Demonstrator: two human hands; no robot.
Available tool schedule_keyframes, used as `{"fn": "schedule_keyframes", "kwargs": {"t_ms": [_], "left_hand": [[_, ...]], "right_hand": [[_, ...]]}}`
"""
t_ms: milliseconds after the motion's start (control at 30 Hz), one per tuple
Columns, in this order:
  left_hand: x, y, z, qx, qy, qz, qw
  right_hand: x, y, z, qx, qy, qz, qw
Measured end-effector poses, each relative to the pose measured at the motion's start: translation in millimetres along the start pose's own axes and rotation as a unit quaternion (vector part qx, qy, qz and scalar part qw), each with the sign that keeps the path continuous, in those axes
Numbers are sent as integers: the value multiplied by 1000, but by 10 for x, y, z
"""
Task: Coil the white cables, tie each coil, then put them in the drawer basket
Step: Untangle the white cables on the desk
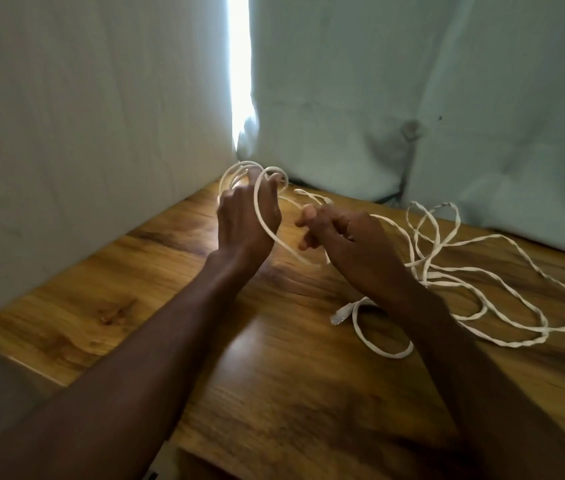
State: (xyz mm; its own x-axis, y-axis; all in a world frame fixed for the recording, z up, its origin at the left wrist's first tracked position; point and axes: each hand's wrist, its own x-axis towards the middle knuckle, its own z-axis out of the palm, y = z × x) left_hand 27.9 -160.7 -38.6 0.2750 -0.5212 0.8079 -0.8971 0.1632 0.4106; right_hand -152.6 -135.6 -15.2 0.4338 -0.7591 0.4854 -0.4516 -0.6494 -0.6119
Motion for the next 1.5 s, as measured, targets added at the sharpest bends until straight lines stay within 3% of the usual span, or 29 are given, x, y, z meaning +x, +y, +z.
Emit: {"fn": "schedule_keyframes", "kwargs": {"t_ms": [133,267,367,433,500,533,633,700,833,933,1033,1100,1200,1267,1300,1433,1500], "left_hand": [[-42,25,16,-47,-39,37,997],[-76,100,18,-6,-73,75,994],[-46,164,5,-29,-110,71,991],[-8,173,-48,-152,-185,53,969],[14,224,-121,-313,-264,8,912],[17,255,-150,-393,-305,-31,867],[32,293,-169,-573,-411,-132,696],[63,294,-161,-648,-424,-203,599],[130,189,-137,-773,-371,-260,444],[181,65,-103,-863,-271,-265,333],[225,-84,-67,-907,-182,-284,250],[247,-198,-43,-921,-156,-275,227],[283,-290,-42,-923,-119,-276,239],[304,-258,-54,-908,-99,-287,288],[305,-213,-63,-890,-98,-287,340],[258,38,-80,-720,-162,-244,630],[210,100,-66,-626,-189,-198,730]], "right_hand": [[-39,-227,138,139,5,-10,990],[-10,-242,133,101,71,-42,991],[46,-136,-12,69,206,-40,975],[77,-39,-177,58,295,-1,954],[101,111,-329,8,329,57,943],[112,201,-383,-14,323,83,943],[112,413,-403,-117,246,128,954],[102,483,-344,-162,175,130,963],[80,443,-204,-163,26,87,982],[64,315,-133,-188,-4,58,981],[39,196,-54,-209,-66,40,975],[12,140,18,-205,-106,34,972],[-14,69,99,-204,-134,11,970],[-15,38,129,-194,-153,-11,969],[-14,27,135,-186,-160,-24,969],[-23,14,125,-162,-201,-64,964],[-34,-9,99,-107,-217,-75,967]]}}
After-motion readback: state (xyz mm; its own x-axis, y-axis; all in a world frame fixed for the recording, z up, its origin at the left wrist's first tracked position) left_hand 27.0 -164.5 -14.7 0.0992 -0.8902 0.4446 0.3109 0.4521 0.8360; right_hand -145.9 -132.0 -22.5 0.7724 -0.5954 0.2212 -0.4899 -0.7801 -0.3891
